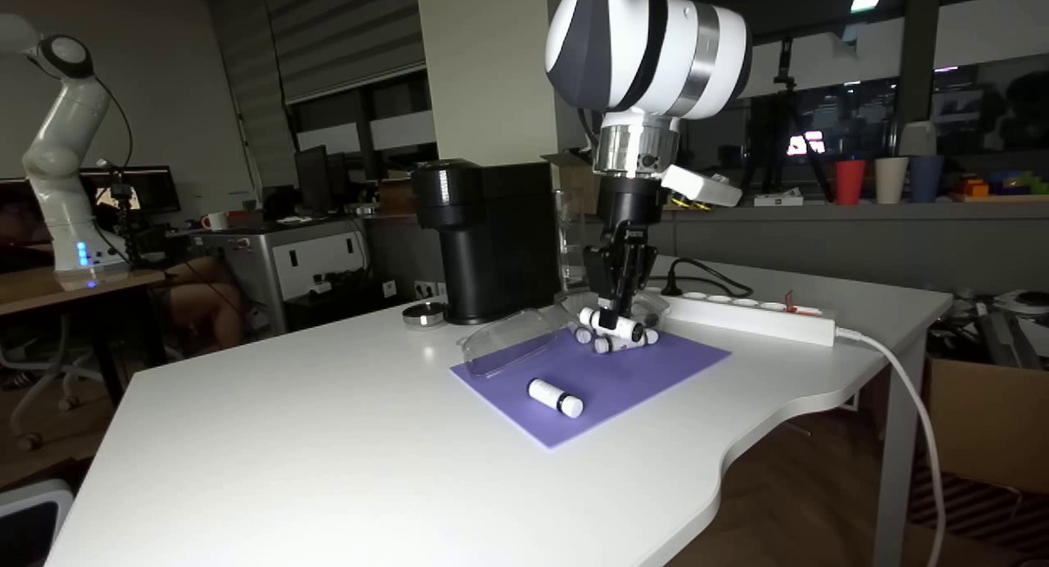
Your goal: Remove the object from the bowl and put it next to the object on the left of the table
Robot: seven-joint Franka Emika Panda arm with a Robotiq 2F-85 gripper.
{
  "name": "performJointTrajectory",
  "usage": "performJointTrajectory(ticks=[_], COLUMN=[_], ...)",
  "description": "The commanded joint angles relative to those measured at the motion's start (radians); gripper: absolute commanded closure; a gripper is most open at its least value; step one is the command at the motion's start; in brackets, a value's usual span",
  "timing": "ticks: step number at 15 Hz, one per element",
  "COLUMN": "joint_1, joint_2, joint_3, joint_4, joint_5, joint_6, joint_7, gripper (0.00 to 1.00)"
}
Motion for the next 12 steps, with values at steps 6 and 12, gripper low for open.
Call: performJointTrajectory(ticks=[6,12], joint_1=[0.009,0.001], joint_2=[0.077,0.147], joint_3=[0.007,0.036], joint_4=[0.046,0.093], joint_5=[0.005,-0.001], joint_6=[0.005,0.04], joint_7=[0.004,0.008], gripper=[0.93,0.93])
